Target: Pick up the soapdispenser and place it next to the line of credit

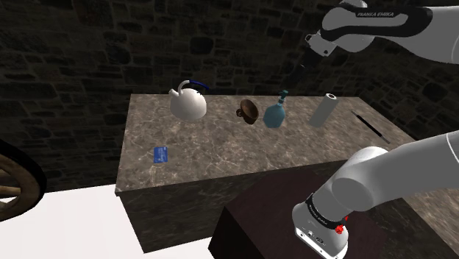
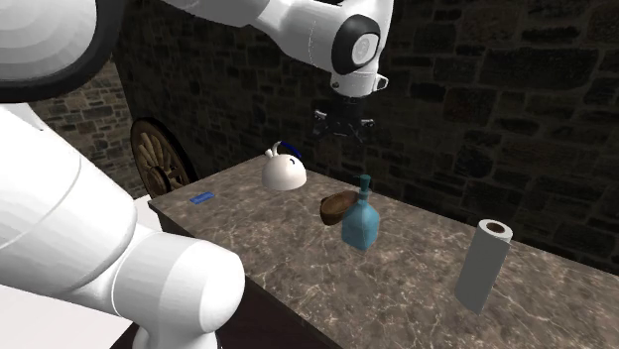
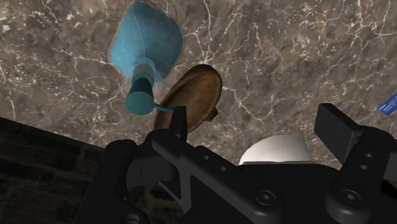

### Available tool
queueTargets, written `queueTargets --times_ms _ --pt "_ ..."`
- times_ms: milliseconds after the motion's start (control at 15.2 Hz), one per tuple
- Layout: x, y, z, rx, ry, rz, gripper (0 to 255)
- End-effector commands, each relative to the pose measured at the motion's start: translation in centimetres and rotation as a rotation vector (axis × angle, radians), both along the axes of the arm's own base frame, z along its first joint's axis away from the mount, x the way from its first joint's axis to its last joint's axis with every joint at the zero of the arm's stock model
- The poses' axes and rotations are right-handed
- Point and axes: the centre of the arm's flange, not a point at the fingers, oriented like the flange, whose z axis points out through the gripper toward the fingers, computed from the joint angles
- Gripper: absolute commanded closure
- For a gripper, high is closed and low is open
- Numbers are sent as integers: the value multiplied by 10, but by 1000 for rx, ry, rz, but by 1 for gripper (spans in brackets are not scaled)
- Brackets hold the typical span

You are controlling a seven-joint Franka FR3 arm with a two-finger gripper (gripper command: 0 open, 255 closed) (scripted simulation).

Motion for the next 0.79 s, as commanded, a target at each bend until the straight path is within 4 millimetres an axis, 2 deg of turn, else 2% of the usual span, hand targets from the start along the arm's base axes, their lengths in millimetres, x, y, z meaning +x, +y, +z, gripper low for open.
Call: queueTargets --times_ms 0,396,726 --pt "8 -20 -14 1 2 8 0" --pt "36 -82 -58 8 9 27 0" --pt "40 -81 -81 8 9 28 0"
